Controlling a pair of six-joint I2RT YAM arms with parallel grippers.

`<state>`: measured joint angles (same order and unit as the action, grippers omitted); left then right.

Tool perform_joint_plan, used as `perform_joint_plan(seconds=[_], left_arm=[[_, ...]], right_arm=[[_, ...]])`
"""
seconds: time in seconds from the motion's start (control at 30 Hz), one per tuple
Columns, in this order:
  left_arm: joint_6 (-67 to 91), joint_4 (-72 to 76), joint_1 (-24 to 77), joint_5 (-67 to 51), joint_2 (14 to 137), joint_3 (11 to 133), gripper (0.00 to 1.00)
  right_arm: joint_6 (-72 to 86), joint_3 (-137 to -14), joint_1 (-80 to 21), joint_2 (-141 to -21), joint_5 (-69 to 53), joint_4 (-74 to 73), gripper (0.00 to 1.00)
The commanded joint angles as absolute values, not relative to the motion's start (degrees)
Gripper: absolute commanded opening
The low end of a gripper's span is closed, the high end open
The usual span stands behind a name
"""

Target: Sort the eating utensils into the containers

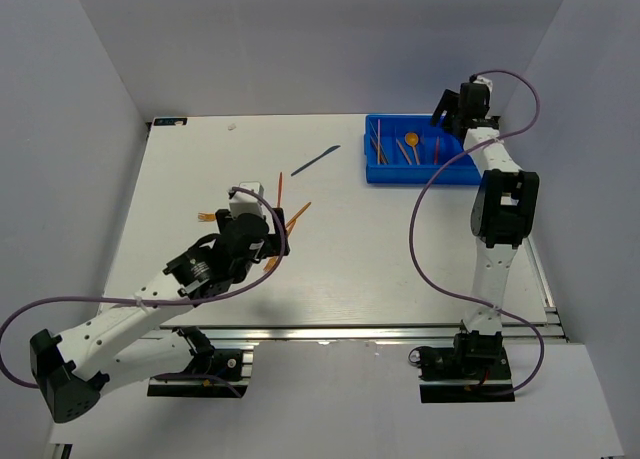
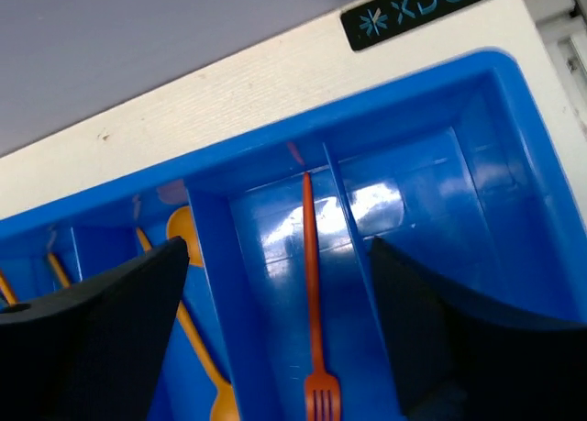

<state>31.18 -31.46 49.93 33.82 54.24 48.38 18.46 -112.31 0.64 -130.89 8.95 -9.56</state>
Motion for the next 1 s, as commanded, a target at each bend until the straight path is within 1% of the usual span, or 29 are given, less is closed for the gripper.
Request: perform_joint_plan(seconds=[0.0,0.03,0.17,0.2,0.27,0.3,0.33,0.37,0.4,0.43,0.47,0.5,0.53,0.57,0.6,0.63,0.7,0.73,0.87,0.97], left_arm=[[32.3,-32.3,49.7,33.7,51.5,47.7,0.98],[32.5,-32.4,49.7,34.0,51.1,47.7,0.98],[33.3,-32.3,49.7,34.9,52.5,47.9,0.98],[34.0,-32.2,49.6,35.9,53.4,48.2,0.98],[34.4,-31.8,49.0,35.8,58.3,50.1,0.98],[34.5,-31.9,47.0,33.3,60.4,51.0,0.98],[34.4,-31.8,45.2,31.2,62.8,51.8,0.98],[33.3,-31.3,40.7,28.4,67.4,52.6,0.98],[32.5,-30.3,38.4,24.5,69.4,53.3,0.95],[31.6,-29.2,36.7,17.8,71.3,53.6,0.93],[30.1,-28.3,35.4,16.4,75.1,54.1,0.91],[29.4,-28.4,35.4,15.7,77.1,56.0,0.88],[28.7,-28.8,35.3,14.1,79.3,57.1,0.83],[28.0,-28.8,35.2,13.4,83.0,57.9,0.80],[28.0,-28.7,35.1,13.1,84.6,59.1,0.76],[28.2,-28.3,34.9,11.4,86.1,59.4,0.68],[28.7,-27.3,34.5,9.5,89.1,59.8,0.65],[28.9,-27.0,34.5,9.8,89.7,60.2,0.58],[28.0,-27.7,33.7,14.4,91.4,60.3,0.55],[27.6,-26.5,32.7,13.5,92.5,58.9,0.55]], right_arm=[[17.5,-117.0,0.3,-129.6,7.9,-10.2,0.88],[17.3,-118.5,0.2,-129.0,8.2,-10.8,0.89],[16.6,-120.9,0.1,-125.4,8.5,-13.8,0.89],[16.2,-121.5,-1.4,-124.5,9.0,-16.3,0.89],[14.8,-121.4,-3.8,-120.5,10.0,-19.3,0.89],[14.4,-120.3,-4.8,-118.8,10.4,-21.9,0.89],[14.2,-118.3,-7.0,-114.2,10.5,-22.8,0.89],[14.1,-111.8,-8.2,-111.3,10.1,-22.9,0.89],[13.9,-107.4,-9.2,-108.4,8.2,-21.8,0.89],[14.0,-103.0,-11.3,-102.1,6.8,-20.8,0.89],[14.5,-94.0,-12.4,-98.9,4.2,-19.9,0.89],[15.6,-89.5,-13.3,-96.1,2.7,-18.7,0.89],[16.3,-85.4,-15.4,-90.6,1.6,-16.1,0.89],[16.8,-81.5,-16.4,-88.1,0.5,-15.0,0.89],[17.6,-75.0,-17.3,-85.9,-0.3,-13.8,0.89],[18.1,-72.5,-18.7,-82.3,-1.6,-13.0,0.89],[18.9,-67.4,-19.5,-79.5,-3.0,-12.8,0.89],[19.2,-66.1,-20.4,-77.2,-3.2,-12.9,0.89],[18.4,-63.4,-21.6,-73.7,-3.1,-15.5,0.89],[18.0,-61.7,-22.2,-71.3,-3.1,-16.0,0.88]])
